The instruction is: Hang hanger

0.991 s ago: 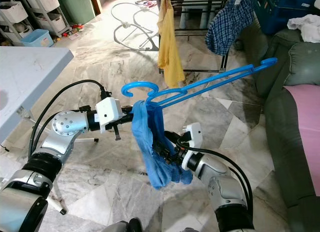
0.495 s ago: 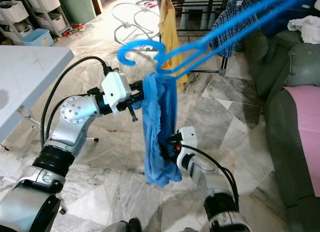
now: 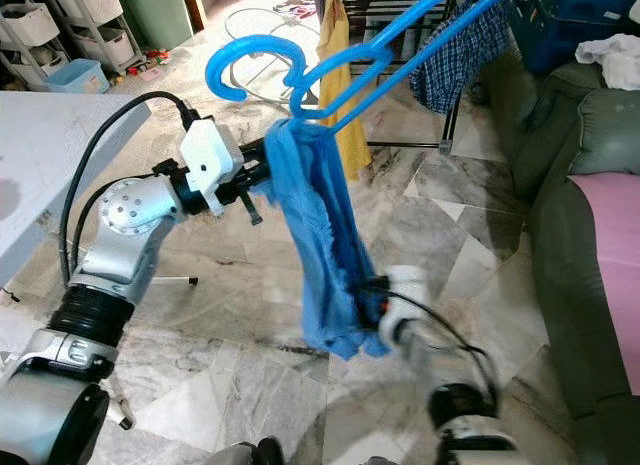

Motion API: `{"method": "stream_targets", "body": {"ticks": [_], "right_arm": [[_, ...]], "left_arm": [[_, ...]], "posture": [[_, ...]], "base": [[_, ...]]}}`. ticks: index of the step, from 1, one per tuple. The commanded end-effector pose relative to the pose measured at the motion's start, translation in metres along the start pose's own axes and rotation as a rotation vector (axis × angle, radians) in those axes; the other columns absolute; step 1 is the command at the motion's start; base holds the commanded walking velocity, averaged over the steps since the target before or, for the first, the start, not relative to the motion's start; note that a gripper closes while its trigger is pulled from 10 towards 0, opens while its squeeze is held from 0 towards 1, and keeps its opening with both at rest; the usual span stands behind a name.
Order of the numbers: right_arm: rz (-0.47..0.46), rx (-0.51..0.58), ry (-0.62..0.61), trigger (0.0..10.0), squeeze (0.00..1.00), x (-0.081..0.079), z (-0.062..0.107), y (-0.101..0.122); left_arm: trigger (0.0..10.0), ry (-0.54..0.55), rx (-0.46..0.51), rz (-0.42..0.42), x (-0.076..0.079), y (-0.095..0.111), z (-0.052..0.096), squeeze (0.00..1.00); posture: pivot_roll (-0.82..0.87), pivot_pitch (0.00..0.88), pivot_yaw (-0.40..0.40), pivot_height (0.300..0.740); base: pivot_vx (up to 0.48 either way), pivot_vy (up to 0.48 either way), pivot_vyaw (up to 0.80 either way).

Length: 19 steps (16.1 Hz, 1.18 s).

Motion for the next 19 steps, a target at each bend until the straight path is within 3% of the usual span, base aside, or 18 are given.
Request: {"method": "stream_targets", "body": {"ticks": [1, 3, 6, 9, 11, 14, 16, 17, 19], "right_arm": [[-0.044, -0.026, -0.070, 0.0, 0.00, 0.017, 0.005, -0.011], [-0.049, 0.005, -0.166, 0.0, 0.00, 0.050, 0.016, -0.002], [-0.034, 0.075, -0.241, 0.0, 0.00, 0.079, 0.027, 0.025], [-0.025, 0.187, -0.309, 0.0, 0.00, 0.110, 0.044, 0.073], [-0.023, 0.225, -0.333, 0.0, 0.00, 0.119, 0.050, 0.089], [-0.029, 0.326, -0.352, 0.0, 0.00, 0.129, 0.063, 0.137], [-0.029, 0.338, -0.346, 0.0, 0.00, 0.128, 0.064, 0.146], [-0.017, 0.336, -0.343, 0.0, 0.00, 0.126, 0.063, 0.151], [0.001, 0.327, -0.332, 0.0, 0.00, 0.122, 0.059, 0.155]], "left_arm": [[0.0, 0.062, 0.001, -0.033, -0.018, 0.004, 0.007, 0.00], [0.0, 0.084, -0.039, -0.033, -0.023, -0.007, 0.014, 0.00], [0.0, 0.097, -0.100, -0.024, -0.022, -0.027, 0.025, 0.00], [0.0, 0.074, -0.202, -0.024, -0.005, -0.061, 0.052, 0.00], [0.0, 0.071, -0.232, -0.009, 0.002, -0.072, 0.061, 0.00], [0.0, 0.065, -0.277, 0.053, 0.026, -0.095, 0.082, 0.00], [0.0, 0.052, -0.265, 0.091, 0.035, -0.097, 0.083, 0.00], [0.0, 0.037, -0.255, 0.166, 0.045, -0.101, 0.085, 0.00], [0.0, 0.004, -0.253, 0.230, 0.057, -0.105, 0.086, 0.00]], "posture": [[-0.19, 0.092, 0.073, 0.740], [-0.20, 0.090, 0.074, 0.740], [-0.21, 0.088, 0.072, 0.740], [-0.23, 0.091, 0.070, 0.740], [-0.23, 0.092, 0.071, 0.740], [-0.24, 0.088, 0.062, 0.740], [-0.24, 0.089, 0.059, 0.740], [-0.24, 0.089, 0.057, 0.740], [-0.24, 0.090, 0.056, 0.740]], "base": [[0.000, 0.000, 0.00], [0.000, 0.000, 0.00], [0.000, 0.000, 0.00], [0.000, 0.000, 0.00], [0.000, 0.000, 0.00], [0.000, 0.000, 0.00], [0.000, 0.000, 0.00], [0.000, 0.000, 0.00], [0.000, 0.000, 0.00]]}}
Point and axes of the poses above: a point about 5 cm out from each wrist's last joint towards the gripper, its own z axis pointing back from the gripper into the wrist, its own y axis along the axis of the wrist's last joint, x = y × z, the point moved 6 cm from there along -z, pointing out of the wrist towards the gripper, and after that the axes turned 3 degrees about z, right-handed, at the moved point
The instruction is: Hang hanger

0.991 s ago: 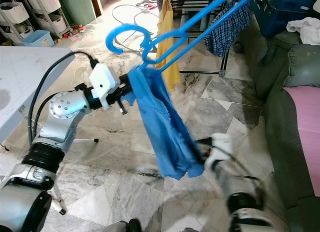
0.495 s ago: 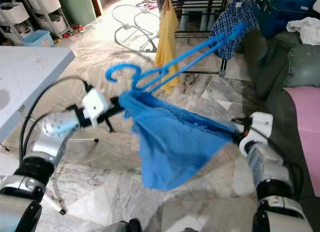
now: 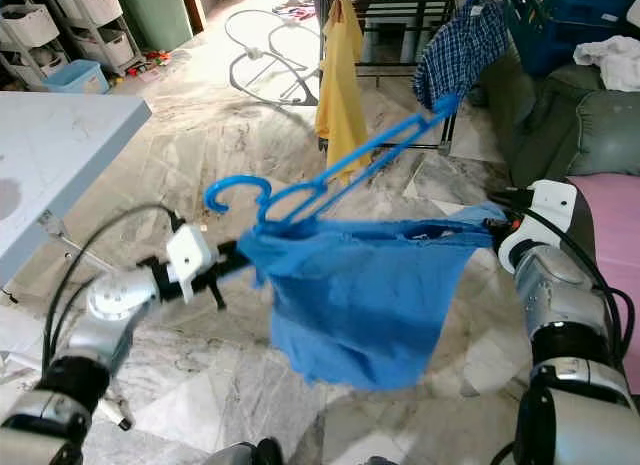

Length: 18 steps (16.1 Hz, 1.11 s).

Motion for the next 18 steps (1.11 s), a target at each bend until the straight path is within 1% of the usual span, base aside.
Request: {"method": "stream_targets", "body": {"ticks": [1, 3, 4, 6, 10, 11, 12, 13, 15, 17, 18], "right_arm": [[0.017, 0.000, -0.015, 0.0, 0.00, 0.003, -0.002, 0.008], [0.027, 0.002, 0.007, 0.0, 0.00, -0.006, -0.006, 0.014], [0.031, 0.002, 0.011, 0.0, 0.00, -0.009, -0.007, 0.016], [0.067, -0.015, 0.043, 0.0, 0.00, -0.025, -0.013, 0.016], [0.092, -0.022, 0.069, 0.0, 0.00, -0.038, -0.018, 0.018], [0.095, -0.021, 0.072, 0.0, 0.00, -0.038, -0.018, 0.019], [0.098, -0.017, 0.074, 0.0, 0.00, -0.039, -0.019, 0.022], [0.096, -0.003, 0.068, 0.0, 0.00, -0.037, -0.019, 0.027], [0.094, 0.020, 0.060, 0.0, 0.00, -0.035, -0.019, 0.035], [0.102, 0.038, 0.059, 0.0, 0.00, -0.033, -0.018, 0.040], [0.104, 0.052, 0.060, 0.0, 0.00, -0.032, -0.018, 0.043]], "left_arm": [[0.0, -0.006, 0.002, 0.021, 0.000, -0.002, 0.008, 0.00], [0.0, -0.074, -0.012, 0.045, 0.015, -0.008, 0.007, 0.00], [0.0, -0.089, -0.013, 0.049, 0.018, -0.008, 0.007, 0.00], [0.0, -0.207, -0.022, 0.082, 0.040, -0.011, 0.006, 0.00], [0.0, -0.319, -0.068, 0.105, 0.059, -0.020, 0.011, 0.00], [0.0, -0.322, -0.075, 0.105, 0.060, -0.021, 0.011, 0.00], [0.0, -0.314, -0.098, 0.131, 0.061, -0.028, 0.014, 0.00], [0.0, -0.303, -0.135, 0.144, 0.062, -0.038, 0.019, 0.00], [0.0, -0.250, -0.137, 0.162, 0.058, -0.042, 0.020, 0.00], [0.0, -0.161, -0.109, 0.169, 0.047, -0.040, 0.017, 0.00], [0.0, -0.116, -0.106, 0.204, 0.040, -0.041, 0.016, 0.00]], "posture": [[-0.25, 0.090, 0.055, 0.740], [-0.25, 0.092, 0.056, 0.740], [-0.25, 0.092, 0.056, 0.740], [-0.25, 0.091, 0.057, 0.740], [-0.25, 0.095, 0.053, 0.740], [-0.24, 0.095, 0.053, 0.740], [-0.24, 0.094, 0.053, 0.740], [-0.24, 0.094, 0.053, 0.740], [-0.25, 0.094, 0.052, 0.740], [-0.25, 0.091, 0.051, 0.740], [-0.25, 0.092, 0.048, 0.740]], "base": [[0.000, 0.000, 0.00], [0.000, 0.000, 0.00], [0.000, 0.000, 0.00], [0.000, 0.000, 0.00], [0.000, 0.000, 0.00], [0.000, 0.000, 0.00], [0.000, 0.000, 0.00], [0.000, 0.000, 0.00], [0.000, 0.000, 0.00], [0.000, 0.000, 0.00], [0.000, 0.000, 0.00]]}}
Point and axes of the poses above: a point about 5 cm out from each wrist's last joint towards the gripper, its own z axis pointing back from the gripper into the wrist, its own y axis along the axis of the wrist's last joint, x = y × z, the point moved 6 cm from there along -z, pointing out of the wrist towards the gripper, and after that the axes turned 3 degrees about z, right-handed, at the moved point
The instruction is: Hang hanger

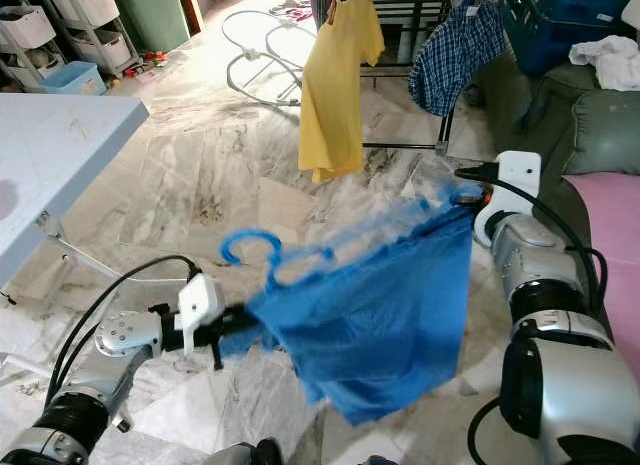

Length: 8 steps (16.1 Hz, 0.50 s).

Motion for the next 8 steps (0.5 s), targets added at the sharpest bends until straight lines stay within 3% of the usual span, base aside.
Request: {"method": "stream_targets", "body": {"ticks": [1, 5, 8], "right_arm": [[0.000, 0.046, -0.005, 0.0, 0.00, 0.004, 0.000, 0.017], [0.026, 0.138, 0.030, 0.0, 0.00, -0.006, -0.001, 0.051], [0.027, 0.156, 0.036, 0.0, 0.00, -0.009, -0.001, 0.058]], "left_arm": [[0.0, 0.029, -0.010, 0.012, -0.007, -0.002, 0.005, 0.00], [0.0, -0.008, -0.077, 0.011, -0.003, -0.016, 0.008, 0.00], [0.0, -0.061, -0.122, -0.028, 0.004, -0.022, 0.004, 0.00]], "posture": [[-0.25, 0.092, 0.048, 0.740], [-0.26, 0.091, 0.053, 0.740], [-0.27, 0.091, 0.060, 0.740]], "base": [[0.000, 0.000, 0.00], [0.000, 0.000, 0.00], [0.000, 0.000, 0.00]]}}
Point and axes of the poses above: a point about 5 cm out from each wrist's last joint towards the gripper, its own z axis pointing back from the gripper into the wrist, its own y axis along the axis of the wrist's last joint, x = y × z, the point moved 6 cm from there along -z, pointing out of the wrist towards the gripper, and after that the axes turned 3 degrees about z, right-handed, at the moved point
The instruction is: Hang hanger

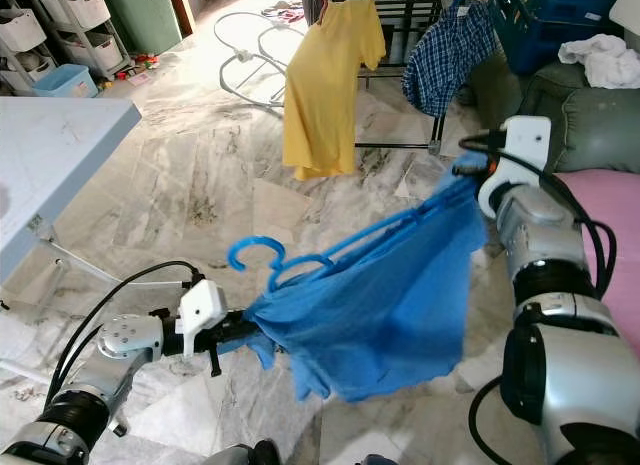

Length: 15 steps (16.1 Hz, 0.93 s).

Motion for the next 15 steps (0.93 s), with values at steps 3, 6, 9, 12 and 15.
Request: {"method": "stream_targets", "body": {"ticks": [3, 6, 9, 12, 15], "right_arm": [[0.007, 0.055, 0.028, 0.0, 0.00, -0.007, -0.002, 0.020], [0.066, 0.076, 0.099, 0.0, 0.00, -0.023, 0.000, 0.029], [0.104, 0.043, 0.107, 0.0, 0.00, -0.021, 0.005, 0.015], [0.103, 0.026, 0.101, 0.0, 0.00, -0.018, 0.008, 0.009], [0.112, 0.007, 0.110, 0.0, 0.00, -0.021, 0.009, 0.001]], "left_arm": [[0.0, -0.030, -0.107, -0.017, 0.004, -0.020, 0.004, 0.00], [0.0, 0.090, -0.128, 0.015, -0.009, -0.027, 0.004, 0.00], [0.0, 0.267, -0.068, 0.050, -0.037, -0.017, 0.010, 0.00], [0.0, 0.311, -0.062, 0.057, -0.045, -0.016, 0.014, 0.00], [0.0, 0.323, -0.030, 0.105, -0.048, -0.013, 0.014, 0.00]], "posture": [[-0.28, 0.093, 0.061, 0.740], [-0.29, 0.094, 0.060, 0.740], [-0.29, 0.098, 0.057, 0.740], [-0.29, 0.103, 0.059, 0.740], [-0.29, 0.107, 0.058, 0.740]], "base": [[0.000, 0.000, 0.00], [0.000, 0.000, 0.00], [0.000, 0.000, 0.00], [0.000, 0.000, 0.00], [0.000, 0.000, 0.00]]}}
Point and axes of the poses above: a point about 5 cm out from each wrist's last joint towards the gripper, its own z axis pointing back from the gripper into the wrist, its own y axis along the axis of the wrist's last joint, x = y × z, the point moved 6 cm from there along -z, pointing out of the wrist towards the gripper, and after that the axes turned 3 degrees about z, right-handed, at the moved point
